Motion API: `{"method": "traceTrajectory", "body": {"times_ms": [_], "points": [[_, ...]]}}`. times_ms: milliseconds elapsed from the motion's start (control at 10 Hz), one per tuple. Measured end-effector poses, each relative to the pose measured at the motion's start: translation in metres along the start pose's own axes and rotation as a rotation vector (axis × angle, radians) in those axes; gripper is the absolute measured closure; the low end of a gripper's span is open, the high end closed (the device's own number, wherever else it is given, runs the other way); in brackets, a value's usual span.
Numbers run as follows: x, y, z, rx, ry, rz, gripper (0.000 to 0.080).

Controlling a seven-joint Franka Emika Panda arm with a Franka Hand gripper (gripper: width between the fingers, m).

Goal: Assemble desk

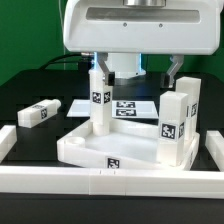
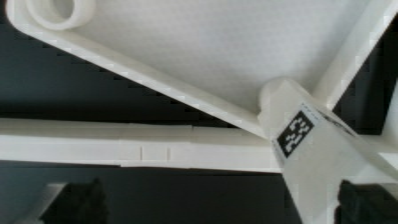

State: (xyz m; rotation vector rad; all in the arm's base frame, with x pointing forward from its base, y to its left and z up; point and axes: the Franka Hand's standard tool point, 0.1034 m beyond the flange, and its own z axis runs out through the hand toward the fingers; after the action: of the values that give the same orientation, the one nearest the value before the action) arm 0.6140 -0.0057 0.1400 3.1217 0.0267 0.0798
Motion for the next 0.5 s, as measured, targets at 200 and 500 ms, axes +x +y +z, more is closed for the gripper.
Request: {"method": "traceTrajectory", "body": {"times_ms": [200,500], "points": [[-0.035,0.038,-0.004,0.006,-0.015,-0.086,0.015],[-0.052,0.1,-0.003,0.0,-0.022,-0.117,0.015]]}}
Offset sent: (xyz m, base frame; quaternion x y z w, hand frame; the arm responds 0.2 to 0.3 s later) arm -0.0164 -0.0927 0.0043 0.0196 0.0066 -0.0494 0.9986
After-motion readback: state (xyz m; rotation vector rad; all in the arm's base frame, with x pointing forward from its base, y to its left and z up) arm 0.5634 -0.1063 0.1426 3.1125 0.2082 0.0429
